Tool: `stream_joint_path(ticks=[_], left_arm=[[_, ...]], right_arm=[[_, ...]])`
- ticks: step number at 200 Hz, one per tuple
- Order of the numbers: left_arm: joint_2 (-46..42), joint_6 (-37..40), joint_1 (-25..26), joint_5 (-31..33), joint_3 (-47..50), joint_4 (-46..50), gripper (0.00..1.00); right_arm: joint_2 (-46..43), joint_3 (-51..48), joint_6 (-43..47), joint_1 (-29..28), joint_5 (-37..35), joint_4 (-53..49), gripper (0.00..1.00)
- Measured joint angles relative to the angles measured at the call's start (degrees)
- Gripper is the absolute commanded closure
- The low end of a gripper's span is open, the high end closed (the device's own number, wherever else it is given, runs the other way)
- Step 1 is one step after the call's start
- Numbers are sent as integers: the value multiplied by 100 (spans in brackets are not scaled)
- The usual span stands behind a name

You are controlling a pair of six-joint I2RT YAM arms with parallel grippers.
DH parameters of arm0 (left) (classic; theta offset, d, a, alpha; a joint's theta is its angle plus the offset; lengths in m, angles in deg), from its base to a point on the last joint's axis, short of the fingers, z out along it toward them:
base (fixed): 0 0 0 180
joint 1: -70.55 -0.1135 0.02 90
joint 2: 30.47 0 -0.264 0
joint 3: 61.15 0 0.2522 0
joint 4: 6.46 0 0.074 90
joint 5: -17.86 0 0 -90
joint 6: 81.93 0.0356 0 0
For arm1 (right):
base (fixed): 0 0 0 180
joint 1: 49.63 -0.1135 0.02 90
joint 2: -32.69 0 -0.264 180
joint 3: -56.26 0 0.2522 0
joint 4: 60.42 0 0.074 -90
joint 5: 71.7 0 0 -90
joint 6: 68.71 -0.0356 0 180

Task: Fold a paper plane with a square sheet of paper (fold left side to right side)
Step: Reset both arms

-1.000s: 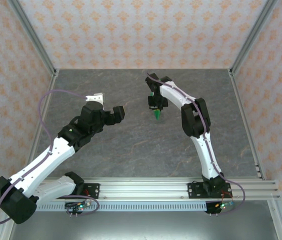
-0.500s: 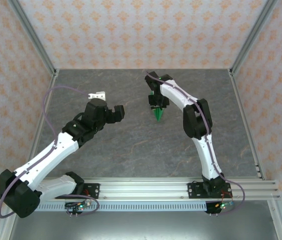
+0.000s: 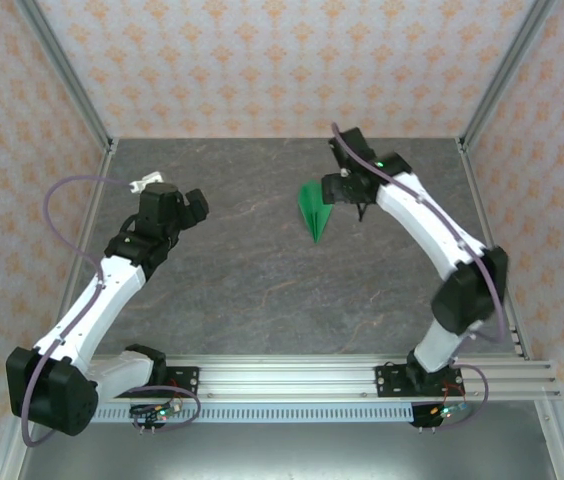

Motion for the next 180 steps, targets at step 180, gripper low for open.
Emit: stream_joint_path(ticks=[180], left_arm=[[1600, 2704, -57, 2024, 2391, -4413, 0]], right_arm=[[-796, -6489, 892, 1956, -1110, 8461, 0]])
